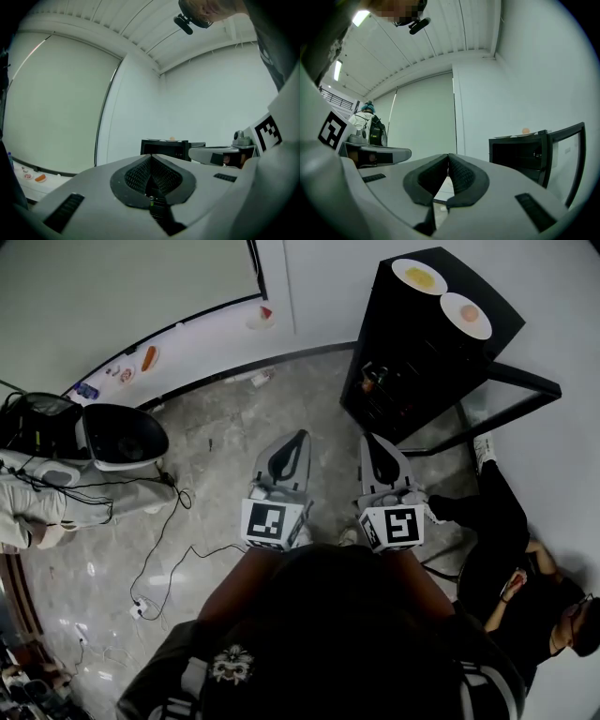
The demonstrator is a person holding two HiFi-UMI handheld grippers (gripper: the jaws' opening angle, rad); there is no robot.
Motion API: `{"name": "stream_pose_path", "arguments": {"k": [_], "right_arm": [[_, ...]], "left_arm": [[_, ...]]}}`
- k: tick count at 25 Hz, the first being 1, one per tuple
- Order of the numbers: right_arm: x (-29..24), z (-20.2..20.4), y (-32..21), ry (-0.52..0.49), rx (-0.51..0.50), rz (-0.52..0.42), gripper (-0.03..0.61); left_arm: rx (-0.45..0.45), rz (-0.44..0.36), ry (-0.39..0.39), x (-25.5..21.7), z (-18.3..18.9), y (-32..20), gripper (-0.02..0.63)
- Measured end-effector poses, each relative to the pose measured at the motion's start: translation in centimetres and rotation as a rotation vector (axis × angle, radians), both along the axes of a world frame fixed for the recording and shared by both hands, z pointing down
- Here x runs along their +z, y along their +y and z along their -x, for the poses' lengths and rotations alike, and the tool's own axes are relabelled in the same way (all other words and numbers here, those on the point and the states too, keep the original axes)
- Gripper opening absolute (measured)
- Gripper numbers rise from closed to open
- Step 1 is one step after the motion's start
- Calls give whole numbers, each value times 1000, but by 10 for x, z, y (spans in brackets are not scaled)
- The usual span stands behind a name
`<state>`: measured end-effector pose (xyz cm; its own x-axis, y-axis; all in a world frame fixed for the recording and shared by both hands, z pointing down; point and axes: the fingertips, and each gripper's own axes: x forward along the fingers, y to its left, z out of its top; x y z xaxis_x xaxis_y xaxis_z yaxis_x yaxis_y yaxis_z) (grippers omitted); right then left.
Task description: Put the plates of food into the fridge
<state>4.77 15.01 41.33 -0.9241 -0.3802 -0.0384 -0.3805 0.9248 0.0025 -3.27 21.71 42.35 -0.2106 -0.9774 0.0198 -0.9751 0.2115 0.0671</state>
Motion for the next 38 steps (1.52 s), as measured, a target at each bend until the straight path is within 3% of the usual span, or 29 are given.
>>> {"name": "stream_pose_path", "arguments": {"k": [10,18,24,32,38], "right_arm": [[-1,4,29,-17,83,-13,25],[-20,45,3,-30,93,-4,25],[-21,53,-17,-41,102,10,25],[-18,58,-58,-32,98,2,25],[-34,55,-77,-98,71,6,25]], "left_arm": [[31,-55,6,-7,18,28,21],[92,-38,-1,-10,44,-4,21],[87,-71,23,-21,53,-28,21],[138,-32,-9,-13,55,-71,21],[144,-61,-8,-28,51,-102,21]]}}
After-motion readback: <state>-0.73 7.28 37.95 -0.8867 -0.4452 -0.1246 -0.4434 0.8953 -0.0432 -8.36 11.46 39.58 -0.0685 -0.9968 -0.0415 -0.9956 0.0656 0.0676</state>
